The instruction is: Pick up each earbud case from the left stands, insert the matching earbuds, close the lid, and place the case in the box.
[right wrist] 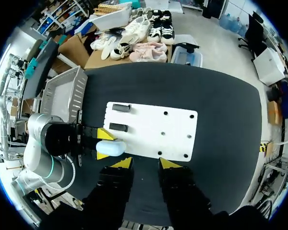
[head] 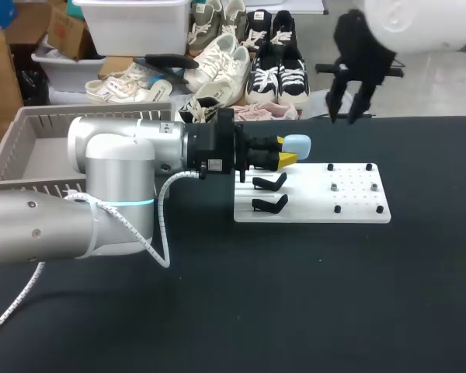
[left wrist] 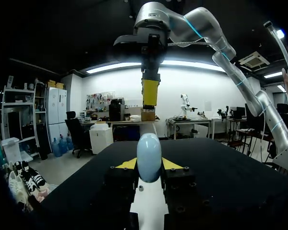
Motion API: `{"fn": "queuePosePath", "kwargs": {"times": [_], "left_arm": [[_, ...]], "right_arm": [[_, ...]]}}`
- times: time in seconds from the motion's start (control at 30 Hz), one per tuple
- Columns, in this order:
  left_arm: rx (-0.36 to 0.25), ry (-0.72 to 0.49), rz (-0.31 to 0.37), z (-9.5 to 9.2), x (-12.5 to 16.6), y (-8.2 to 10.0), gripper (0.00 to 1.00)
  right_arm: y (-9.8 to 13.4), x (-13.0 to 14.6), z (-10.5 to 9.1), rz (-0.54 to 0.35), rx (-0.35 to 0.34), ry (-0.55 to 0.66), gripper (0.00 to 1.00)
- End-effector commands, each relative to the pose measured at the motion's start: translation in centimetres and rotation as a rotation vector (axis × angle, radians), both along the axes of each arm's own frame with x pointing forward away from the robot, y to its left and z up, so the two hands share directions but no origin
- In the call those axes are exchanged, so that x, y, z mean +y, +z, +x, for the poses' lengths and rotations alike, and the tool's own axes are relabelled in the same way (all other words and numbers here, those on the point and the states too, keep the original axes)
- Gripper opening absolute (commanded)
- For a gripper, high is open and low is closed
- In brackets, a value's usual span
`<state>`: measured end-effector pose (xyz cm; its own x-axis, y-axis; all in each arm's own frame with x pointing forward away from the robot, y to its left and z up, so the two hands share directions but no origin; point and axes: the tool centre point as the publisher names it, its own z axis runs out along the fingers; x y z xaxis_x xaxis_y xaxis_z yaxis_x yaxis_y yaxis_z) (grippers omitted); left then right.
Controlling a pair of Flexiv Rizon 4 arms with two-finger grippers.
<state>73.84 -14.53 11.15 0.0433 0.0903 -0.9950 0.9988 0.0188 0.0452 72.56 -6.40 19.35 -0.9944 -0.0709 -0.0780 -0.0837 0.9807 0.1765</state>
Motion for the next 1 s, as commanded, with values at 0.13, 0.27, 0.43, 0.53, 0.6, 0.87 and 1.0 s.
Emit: {"fn": "queuePosePath", "kwargs": {"times": [0.13,0.27,0.43,0.53,0.6,0.87,1.0], "left_arm": [[-0.035,0.101,0.049,1.4,6.1,1.7,0.00],[-0.051,0.210,0.142,1.7,11.9,3.4,0.00],[-0.045,0.331,0.241,1.3,18.9,4.5,0.00],[-0.018,0.377,0.305,1.0,22.0,4.3,0.00],[-0.010,0.419,0.304,0.7,23.6,3.9,0.00],[0.047,0.486,0.326,0.9,28.3,0.9,0.00],[0.061,0.504,0.281,2.0,29.5,-0.1,0.00]], "right_arm": [[-2.3,-4.0,-3.0,0.052,-0.135,-0.123,0.29],[-3.1,-4.4,-3.5,0.045,-0.105,-0.164,0.29],[-3.6,-4.6,-3.7,0.037,-0.085,-0.198,0.28],[-3.6,-4.4,-3.7,0.033,-0.079,-0.214,0.28],[-3.6,-4.5,-3.4,0.034,-0.077,-0.233,0.28],[-3.2,-3.5,-2.4,0.014,-0.067,-0.268,0.28],[-3.3,-3.0,-2.2,0.016,-0.058,-0.286,0.28]]}}
